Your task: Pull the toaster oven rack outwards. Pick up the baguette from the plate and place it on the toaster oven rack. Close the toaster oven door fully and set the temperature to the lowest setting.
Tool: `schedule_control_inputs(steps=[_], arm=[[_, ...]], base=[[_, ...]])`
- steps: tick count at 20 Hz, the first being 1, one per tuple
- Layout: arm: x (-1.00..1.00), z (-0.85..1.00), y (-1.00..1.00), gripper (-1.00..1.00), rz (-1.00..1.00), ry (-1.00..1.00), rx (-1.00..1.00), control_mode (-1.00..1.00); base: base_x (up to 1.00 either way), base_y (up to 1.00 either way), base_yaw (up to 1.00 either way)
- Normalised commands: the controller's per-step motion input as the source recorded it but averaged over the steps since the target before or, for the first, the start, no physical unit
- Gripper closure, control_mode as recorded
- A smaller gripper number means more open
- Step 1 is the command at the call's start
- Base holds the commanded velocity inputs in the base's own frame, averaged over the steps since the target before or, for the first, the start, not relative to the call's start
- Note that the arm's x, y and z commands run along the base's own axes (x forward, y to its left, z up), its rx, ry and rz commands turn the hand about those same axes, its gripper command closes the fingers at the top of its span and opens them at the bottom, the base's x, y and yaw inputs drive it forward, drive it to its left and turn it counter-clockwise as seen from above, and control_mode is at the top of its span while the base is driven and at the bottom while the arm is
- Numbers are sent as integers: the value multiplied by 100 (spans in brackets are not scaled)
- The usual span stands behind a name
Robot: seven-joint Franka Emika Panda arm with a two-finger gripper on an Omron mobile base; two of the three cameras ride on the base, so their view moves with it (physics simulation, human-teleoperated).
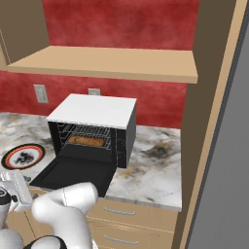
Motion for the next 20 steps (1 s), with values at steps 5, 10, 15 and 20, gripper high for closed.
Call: schedule_control_inputs(steps=[5, 10, 15, 20], arm=[[23, -9, 30, -100, 0, 0, -3, -100], [20, -14, 27, -100, 0, 0, -3, -100], [7, -19, 9, -100, 0, 0, -4, -100], [0, -6, 0, -100, 0, 0, -4, -100]], base=[[0, 0, 0], [0, 0, 0], [0, 0, 0], [0, 0, 0]])
